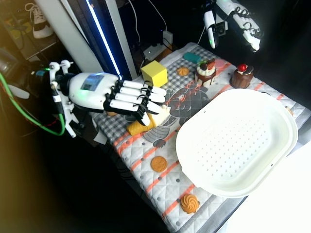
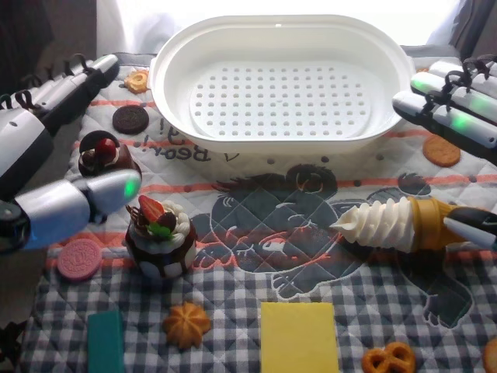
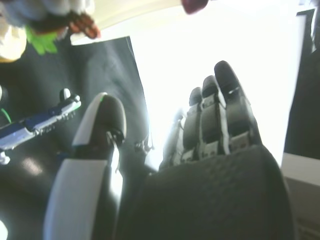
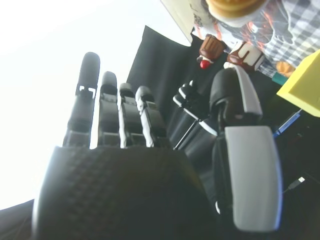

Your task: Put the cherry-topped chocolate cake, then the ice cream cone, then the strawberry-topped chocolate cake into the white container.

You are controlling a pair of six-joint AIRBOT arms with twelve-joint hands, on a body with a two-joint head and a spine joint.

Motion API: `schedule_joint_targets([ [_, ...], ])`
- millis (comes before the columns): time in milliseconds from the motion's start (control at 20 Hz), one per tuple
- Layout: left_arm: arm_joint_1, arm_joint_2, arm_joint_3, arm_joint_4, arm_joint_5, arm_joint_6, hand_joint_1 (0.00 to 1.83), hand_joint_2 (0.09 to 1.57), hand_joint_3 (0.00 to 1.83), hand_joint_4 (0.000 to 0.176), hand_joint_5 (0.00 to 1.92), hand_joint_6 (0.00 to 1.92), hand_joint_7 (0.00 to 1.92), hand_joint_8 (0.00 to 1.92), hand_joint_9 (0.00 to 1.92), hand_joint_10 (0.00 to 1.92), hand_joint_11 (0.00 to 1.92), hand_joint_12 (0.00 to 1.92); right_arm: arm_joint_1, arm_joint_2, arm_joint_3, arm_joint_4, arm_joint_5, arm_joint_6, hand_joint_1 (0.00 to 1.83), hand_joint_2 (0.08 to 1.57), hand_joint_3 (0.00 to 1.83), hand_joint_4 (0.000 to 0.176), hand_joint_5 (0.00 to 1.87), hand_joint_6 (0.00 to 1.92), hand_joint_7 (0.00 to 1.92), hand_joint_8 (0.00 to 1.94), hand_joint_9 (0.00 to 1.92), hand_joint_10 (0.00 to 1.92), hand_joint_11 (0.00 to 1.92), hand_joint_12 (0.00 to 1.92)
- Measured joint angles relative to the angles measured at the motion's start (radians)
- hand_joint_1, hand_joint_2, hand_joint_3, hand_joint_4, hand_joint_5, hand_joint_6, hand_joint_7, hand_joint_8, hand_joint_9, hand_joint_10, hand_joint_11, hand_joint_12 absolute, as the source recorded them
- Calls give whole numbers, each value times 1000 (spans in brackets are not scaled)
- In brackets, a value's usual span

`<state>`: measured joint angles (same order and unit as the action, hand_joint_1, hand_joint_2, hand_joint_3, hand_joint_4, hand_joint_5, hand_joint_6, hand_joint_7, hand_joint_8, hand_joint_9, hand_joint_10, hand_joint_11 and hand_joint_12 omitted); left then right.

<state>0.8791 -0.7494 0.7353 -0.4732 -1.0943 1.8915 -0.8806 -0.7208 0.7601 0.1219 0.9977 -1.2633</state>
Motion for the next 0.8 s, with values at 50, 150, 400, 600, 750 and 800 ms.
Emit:
schedule_joint_targets([
  [50,0,0,0,-2,-4,0,384,1302,2,55,0,0,0,0,0,0,0,352,0,-1,0,0,1,0,669,1235,10,0,0,0,0,0,0,0,0,690],
  [150,1,0,2,-13,-5,0,393,1295,0,57,0,0,0,0,0,0,0,519,0,-1,0,4,2,0,690,1234,3,0,0,0,0,0,0,0,0,660],
  [400,1,-16,35,-55,4,0,555,1274,0,64,0,0,0,0,0,0,0,393,0,-6,0,8,8,0,681,1234,0,0,0,0,0,0,0,0,0,787],
  [600,-39,-72,111,-147,77,2,853,1169,0,44,58,3,16,1,32,4,0,680,0,-8,0,8,8,0,646,1254,1,0,0,0,0,0,0,0,0,739],
  [750,-68,-116,166,-185,144,1,874,1145,0,72,59,2,0,0,0,0,0,639,-8,-8,1,10,10,0,556,1274,2,0,0,0,0,0,0,0,0,620],
  [800,-80,-133,184,-201,180,0,903,1132,0,72,63,1,0,0,0,0,0,544,-8,-8,1,13,11,0,543,1279,2,0,0,0,0,0,0,0,0,580],
])
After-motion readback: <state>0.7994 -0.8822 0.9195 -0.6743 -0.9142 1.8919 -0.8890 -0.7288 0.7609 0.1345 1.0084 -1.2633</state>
